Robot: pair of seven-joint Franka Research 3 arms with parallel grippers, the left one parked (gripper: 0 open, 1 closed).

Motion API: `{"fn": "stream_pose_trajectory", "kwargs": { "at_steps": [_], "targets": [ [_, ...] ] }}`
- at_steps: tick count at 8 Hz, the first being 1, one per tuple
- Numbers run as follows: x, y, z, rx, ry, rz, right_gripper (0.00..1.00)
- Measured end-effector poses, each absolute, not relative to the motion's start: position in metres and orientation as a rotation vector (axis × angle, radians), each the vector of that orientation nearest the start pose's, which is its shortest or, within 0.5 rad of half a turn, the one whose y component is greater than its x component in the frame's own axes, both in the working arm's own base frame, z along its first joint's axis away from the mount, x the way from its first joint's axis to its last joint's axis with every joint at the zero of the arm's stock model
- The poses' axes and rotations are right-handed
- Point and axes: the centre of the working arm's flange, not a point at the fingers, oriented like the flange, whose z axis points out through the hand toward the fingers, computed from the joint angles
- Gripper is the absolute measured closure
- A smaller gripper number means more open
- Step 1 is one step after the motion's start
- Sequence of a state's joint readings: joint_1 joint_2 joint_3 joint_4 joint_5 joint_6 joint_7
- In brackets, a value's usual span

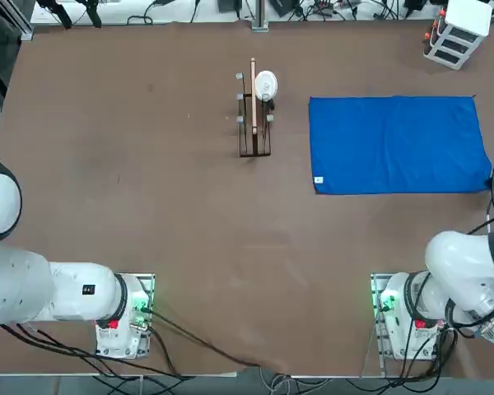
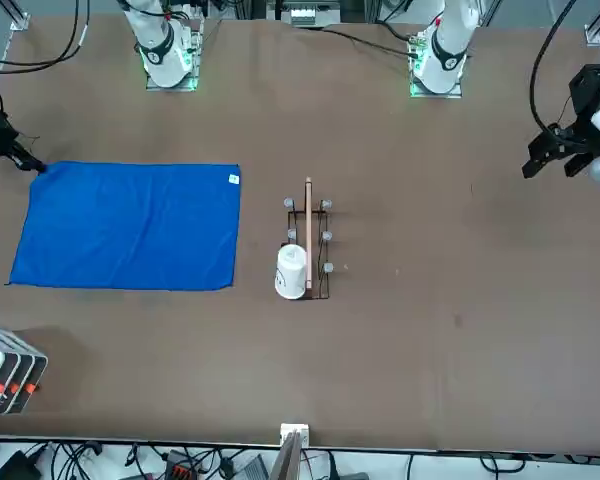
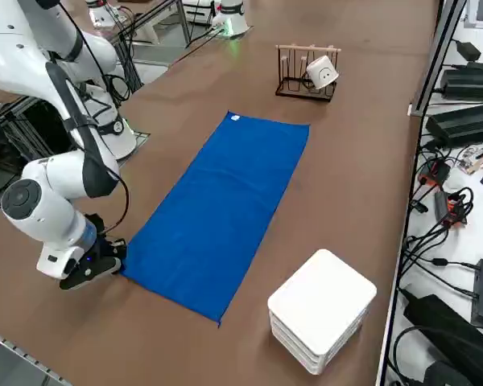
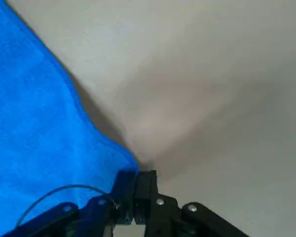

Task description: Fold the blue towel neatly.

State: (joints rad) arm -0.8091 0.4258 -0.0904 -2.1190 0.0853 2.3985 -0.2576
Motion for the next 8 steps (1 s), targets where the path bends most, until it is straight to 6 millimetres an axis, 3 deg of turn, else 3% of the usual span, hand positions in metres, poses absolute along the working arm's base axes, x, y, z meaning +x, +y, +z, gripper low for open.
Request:
{"fn": "stream_pose_trajectory", "kwargs": {
  "at_steps": [4, 8],
  "targets": [
    [0.367, -0.427, 0.242, -2.872, 0.976, 0.153, 0.98],
    [0.421, -0.376, 0.267, -2.943, 0.786, 0.128, 0.98]
  ]
}}
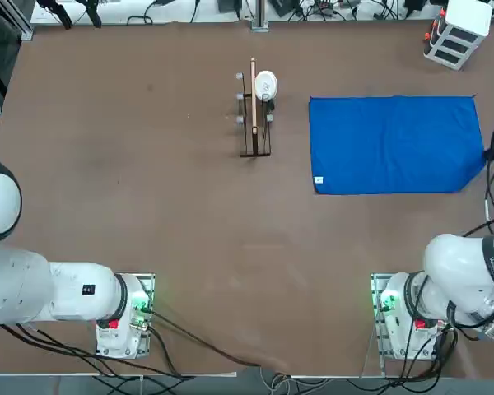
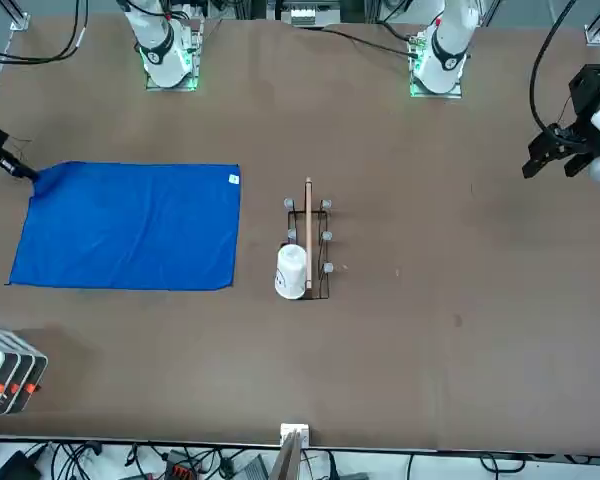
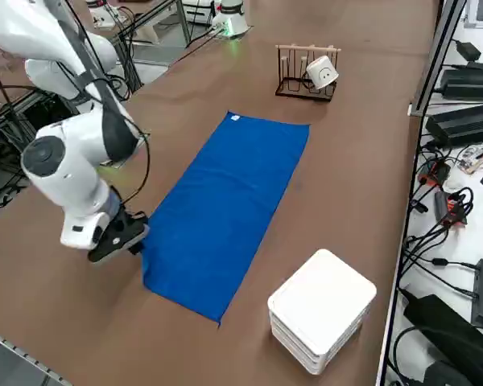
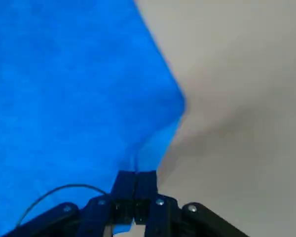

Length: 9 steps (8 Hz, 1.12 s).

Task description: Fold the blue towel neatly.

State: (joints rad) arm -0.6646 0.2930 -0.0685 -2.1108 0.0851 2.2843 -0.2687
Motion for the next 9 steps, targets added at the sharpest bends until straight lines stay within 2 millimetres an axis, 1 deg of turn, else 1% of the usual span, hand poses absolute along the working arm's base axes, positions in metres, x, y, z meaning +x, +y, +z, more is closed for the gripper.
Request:
{"fn": "stream_pose_trajectory", "kwargs": {
  "at_steps": [1, 3, 4, 5, 7, 9],
  "targets": [
    [0.436, -0.355, 0.275, -2.951, 0.717, 0.15, 0.98],
    [0.462, -0.306, 0.296, -2.956, 0.569, 0.218, 0.98],
    [0.474, -0.279, 0.302, -2.958, 0.501, 0.257, 0.98],
    [0.485, -0.251, 0.302, -2.96, 0.438, 0.296, 0.98],
    [0.507, -0.189, 0.299, -2.971, 0.336, 0.368, 0.98],
    [0.523, -0.117, 0.305, -2.99, 0.263, 0.432, 0.98]
  ]
}}
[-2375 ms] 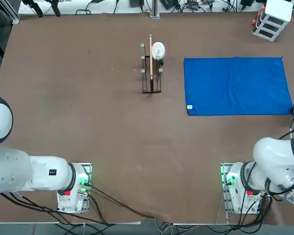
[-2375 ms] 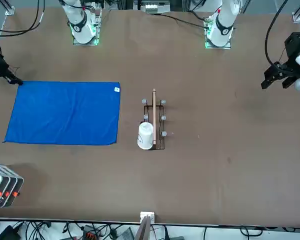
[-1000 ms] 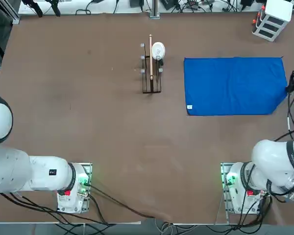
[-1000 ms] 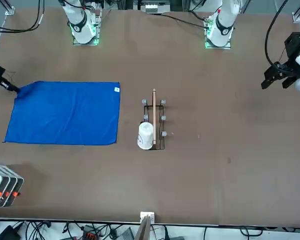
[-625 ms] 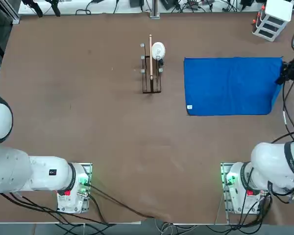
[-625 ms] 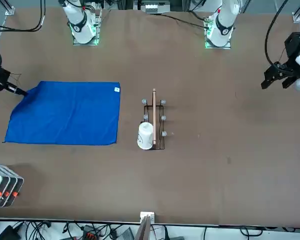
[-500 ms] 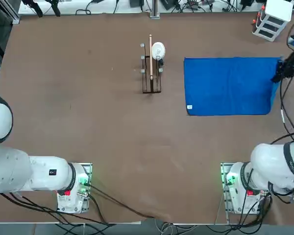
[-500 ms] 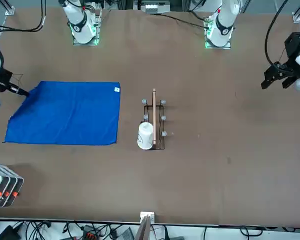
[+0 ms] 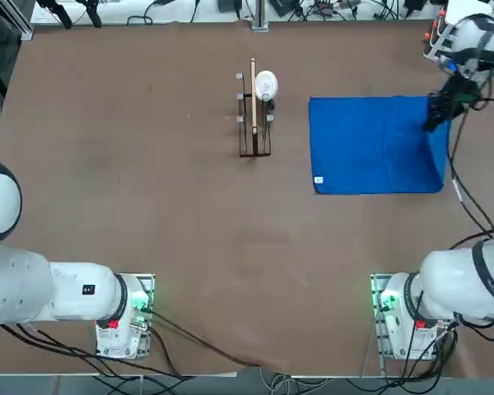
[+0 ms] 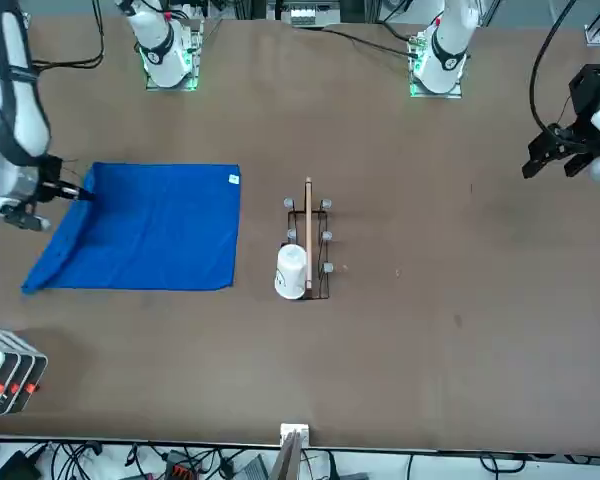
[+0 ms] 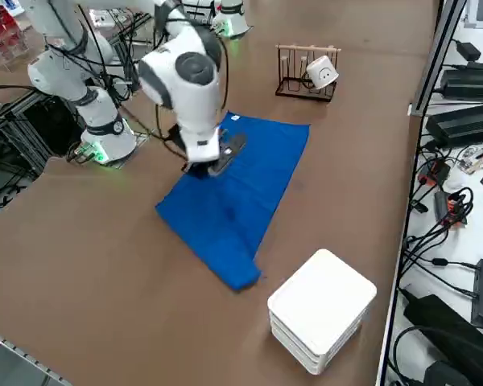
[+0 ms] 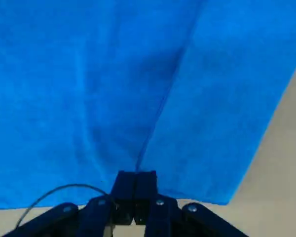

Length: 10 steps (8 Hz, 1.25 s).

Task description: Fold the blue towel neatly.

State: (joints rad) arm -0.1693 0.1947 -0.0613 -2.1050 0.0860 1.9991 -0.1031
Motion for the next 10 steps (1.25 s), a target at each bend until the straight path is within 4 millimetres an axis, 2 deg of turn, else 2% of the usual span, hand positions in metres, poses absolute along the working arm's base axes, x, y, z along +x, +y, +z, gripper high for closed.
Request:
{"fn": "stream_pose_trajectory", "kwargs": {
  "at_steps": [2, 5, 10],
  "targets": [
    [0.524, -0.053, 0.313, -3.012, 0.16, 0.468, 0.98],
    [0.496, 0.011, 0.311, -3.023, -0.017, 0.526, 0.98],
    [0.46, 0.143, 0.311, -3.085, -0.2, 0.567, 0.98]
  ]
}}
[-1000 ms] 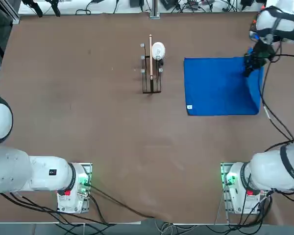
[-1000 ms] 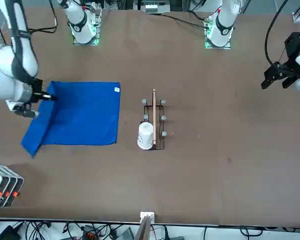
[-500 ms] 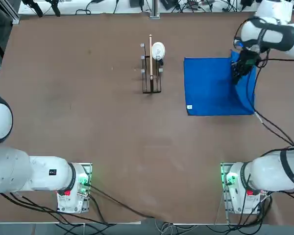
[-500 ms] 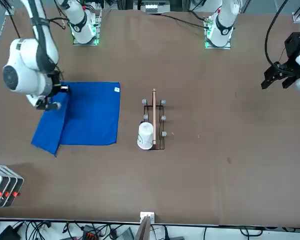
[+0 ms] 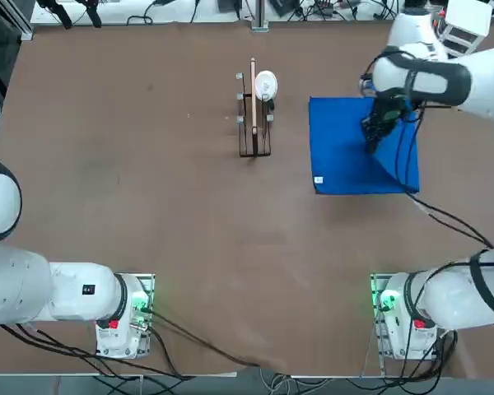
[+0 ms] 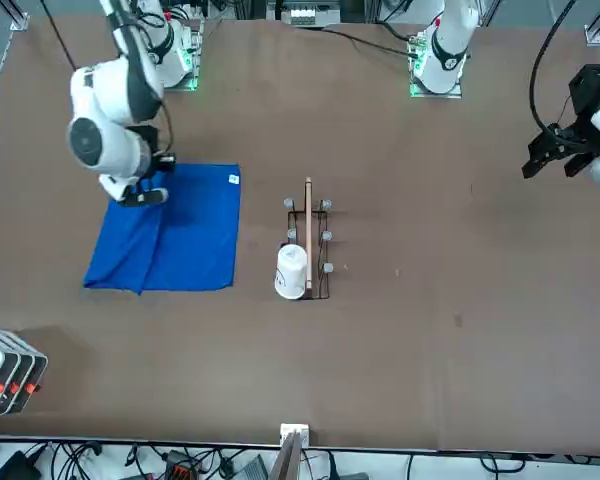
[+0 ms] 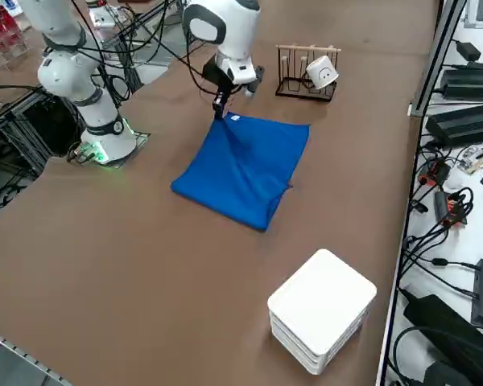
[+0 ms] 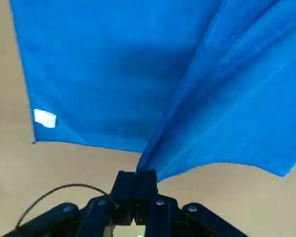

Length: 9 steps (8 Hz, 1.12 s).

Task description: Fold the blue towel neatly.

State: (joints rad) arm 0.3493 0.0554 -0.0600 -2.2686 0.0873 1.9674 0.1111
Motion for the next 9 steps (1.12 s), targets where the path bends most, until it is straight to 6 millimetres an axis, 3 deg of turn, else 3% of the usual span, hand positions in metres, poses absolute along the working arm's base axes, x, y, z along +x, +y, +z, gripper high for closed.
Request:
{"fn": "stream_pose_trajectory", "kwargs": {
  "at_steps": [3, 9],
  "targets": [
    [0.44, 0.201, 0.312, -3.122, -0.247, 0.547, 0.98],
    [0.415, 0.268, 0.307, -3.157, -0.274, 0.425, 0.98]
  ]
}}
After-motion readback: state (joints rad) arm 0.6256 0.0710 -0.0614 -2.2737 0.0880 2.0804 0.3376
